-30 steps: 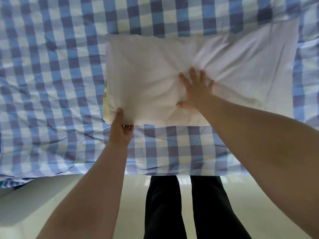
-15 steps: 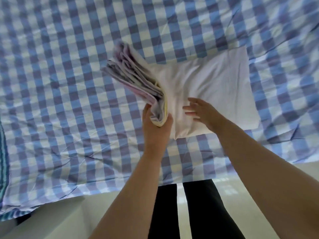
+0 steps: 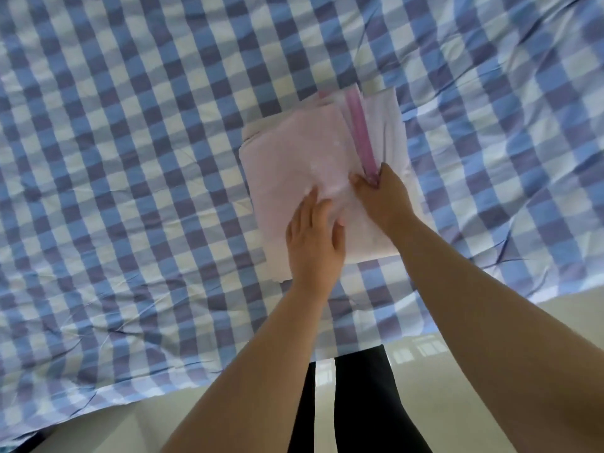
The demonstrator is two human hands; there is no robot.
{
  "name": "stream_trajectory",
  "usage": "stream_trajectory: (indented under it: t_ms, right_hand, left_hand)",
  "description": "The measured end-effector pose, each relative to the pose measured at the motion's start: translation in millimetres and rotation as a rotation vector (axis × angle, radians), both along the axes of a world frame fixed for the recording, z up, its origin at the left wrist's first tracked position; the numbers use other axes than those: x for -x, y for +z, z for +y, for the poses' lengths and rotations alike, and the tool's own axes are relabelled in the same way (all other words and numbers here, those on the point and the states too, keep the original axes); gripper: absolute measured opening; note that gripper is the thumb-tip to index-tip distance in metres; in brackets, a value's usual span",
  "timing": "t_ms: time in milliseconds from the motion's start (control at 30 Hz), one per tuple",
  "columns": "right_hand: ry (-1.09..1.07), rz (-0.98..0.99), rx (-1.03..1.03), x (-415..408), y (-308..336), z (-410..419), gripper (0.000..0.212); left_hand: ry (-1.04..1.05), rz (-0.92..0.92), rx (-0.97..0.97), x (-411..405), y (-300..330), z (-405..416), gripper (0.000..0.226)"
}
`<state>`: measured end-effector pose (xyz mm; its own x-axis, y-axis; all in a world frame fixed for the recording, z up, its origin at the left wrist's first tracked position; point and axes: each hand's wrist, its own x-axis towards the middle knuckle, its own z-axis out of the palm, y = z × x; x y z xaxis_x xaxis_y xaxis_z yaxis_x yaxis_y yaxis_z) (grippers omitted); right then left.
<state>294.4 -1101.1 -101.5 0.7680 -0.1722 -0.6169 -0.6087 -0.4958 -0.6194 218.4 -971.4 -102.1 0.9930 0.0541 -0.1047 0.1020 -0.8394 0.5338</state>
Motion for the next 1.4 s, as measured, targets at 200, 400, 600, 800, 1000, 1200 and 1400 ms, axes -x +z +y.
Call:
stream_trajectory:
  t_ms: [200,400,600,800,1000,1200,1400]
  right_hand:
    - [-0.092,0.028,0.183,9.2,-13.3,-43.5,0.034]
    - [-0.085,0.005,0.317,-4.2,-47.2,-47.7,0.062]
    - [-0.257,0.260,0.146,-6.0,-67.1,-63.8,0.110]
    - [-0.143,0.457,-0.546,-16.6,-30.0,-67.2,0.054]
    - [0.085,0.183,-0.347,-2.8,47.5,0.3,0.060]
    - [0.979,-0.181,0.195,30.0,151.0,102.4,0.045]
    - [1.558,-0.436,0.329,110.0,223.6,199.8,0.030]
  left_hand:
    - [-0.151,0.331,-0.340,-44.7,-20.0,24.1,0.074]
    - [-0.324,0.552,-0.407,-90.9,-39.5,3.6,0.099]
    - [-0.343,0.638,-0.372,-98.6,-41.6,2.2,0.099]
    - [-0.234,0.548,-0.186,-55.7,-32.4,32.1,0.077]
    - [-0.181,0.180,-0.391,-1.8,38.0,57.4,0.088]
    - [-0.441,-0.402,-0.675,17.6,126.6,130.3,0.076]
    - [-0.532,-0.061,-0.532,108.5,212.1,226.9,0.090]
